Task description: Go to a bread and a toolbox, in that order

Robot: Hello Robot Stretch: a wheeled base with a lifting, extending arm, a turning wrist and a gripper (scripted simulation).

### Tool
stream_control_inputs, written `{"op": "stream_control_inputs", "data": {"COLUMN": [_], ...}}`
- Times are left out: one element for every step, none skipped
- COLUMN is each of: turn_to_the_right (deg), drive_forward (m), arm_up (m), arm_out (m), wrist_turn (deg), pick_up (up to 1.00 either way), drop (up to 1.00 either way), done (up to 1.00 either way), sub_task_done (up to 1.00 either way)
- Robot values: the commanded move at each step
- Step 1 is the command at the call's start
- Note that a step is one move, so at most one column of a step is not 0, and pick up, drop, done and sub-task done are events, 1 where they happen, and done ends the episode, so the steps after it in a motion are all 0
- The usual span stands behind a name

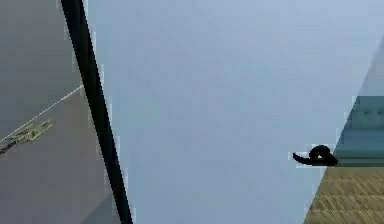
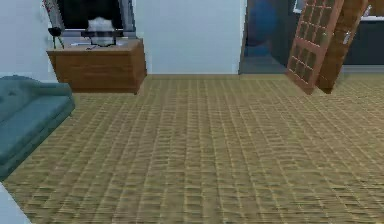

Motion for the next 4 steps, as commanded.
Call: {"op": "stream_control_inputs", "data": {"turn_to_the_right": [45.0, 45.0, 33.0, 0.0], "drive_forward": [0.00, 0.00, 0.00, 0.95], "arm_up": [0.00, 0.00, 0.00, 0.00], "arm_out": [0.00, 0.00, 0.00, 0.00], "wrist_turn": [0.0, 0.0, 0.0, 0.0], "pick_up": [0.00, 0.00, 0.00, 0.00], "drop": [0.00, 0.00, 0.00, 0.00], "done": [0.00, 0.00, 0.00, 0.00], "sub_task_done": [0.00, 0.00, 0.00, 0.00]}}
